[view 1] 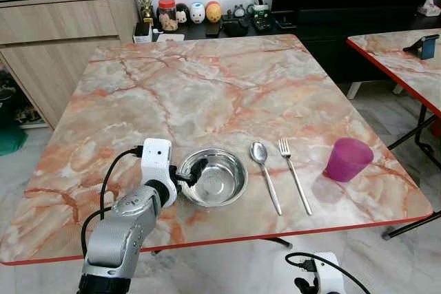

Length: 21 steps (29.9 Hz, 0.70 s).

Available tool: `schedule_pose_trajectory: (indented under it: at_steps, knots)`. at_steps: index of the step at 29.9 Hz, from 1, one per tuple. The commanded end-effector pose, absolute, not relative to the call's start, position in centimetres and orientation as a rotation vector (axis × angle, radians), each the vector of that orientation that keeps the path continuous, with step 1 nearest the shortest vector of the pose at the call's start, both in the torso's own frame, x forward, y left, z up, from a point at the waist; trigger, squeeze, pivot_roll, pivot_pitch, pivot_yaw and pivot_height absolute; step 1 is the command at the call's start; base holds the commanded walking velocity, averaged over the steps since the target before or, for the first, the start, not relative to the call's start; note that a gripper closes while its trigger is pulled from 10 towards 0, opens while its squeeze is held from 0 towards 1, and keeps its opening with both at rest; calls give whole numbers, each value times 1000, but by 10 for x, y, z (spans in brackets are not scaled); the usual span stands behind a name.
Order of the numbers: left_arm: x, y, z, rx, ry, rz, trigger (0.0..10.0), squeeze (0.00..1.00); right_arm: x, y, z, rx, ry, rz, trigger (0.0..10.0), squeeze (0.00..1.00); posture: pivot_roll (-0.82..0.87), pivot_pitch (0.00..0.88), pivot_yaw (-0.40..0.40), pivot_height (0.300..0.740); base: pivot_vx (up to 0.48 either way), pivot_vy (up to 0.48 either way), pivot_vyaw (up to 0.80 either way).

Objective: Setting the table

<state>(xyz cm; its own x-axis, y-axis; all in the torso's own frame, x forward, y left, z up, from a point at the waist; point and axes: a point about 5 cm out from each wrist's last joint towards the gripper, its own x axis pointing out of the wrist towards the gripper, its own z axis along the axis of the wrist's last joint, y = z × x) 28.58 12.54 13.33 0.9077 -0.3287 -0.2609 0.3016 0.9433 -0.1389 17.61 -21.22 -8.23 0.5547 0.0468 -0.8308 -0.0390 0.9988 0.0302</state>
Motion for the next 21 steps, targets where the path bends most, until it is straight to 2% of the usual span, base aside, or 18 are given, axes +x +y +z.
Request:
schedule_pose_trajectory:
  at_steps: [1, 21]
  knots:
    - [283, 124, 125, -59, 326, -332, 10000, 0, 176, -212, -82, 10, 990, 52, 10000, 0, 9, 0, 0, 707, 0, 0, 0]
    - [285, 121, 113, -7, 358, -317, 10000, 0, 177, -213, -82, 8, 988, 47, 10000, 0, 9, 0, -5, 707, 0, 0, 0]
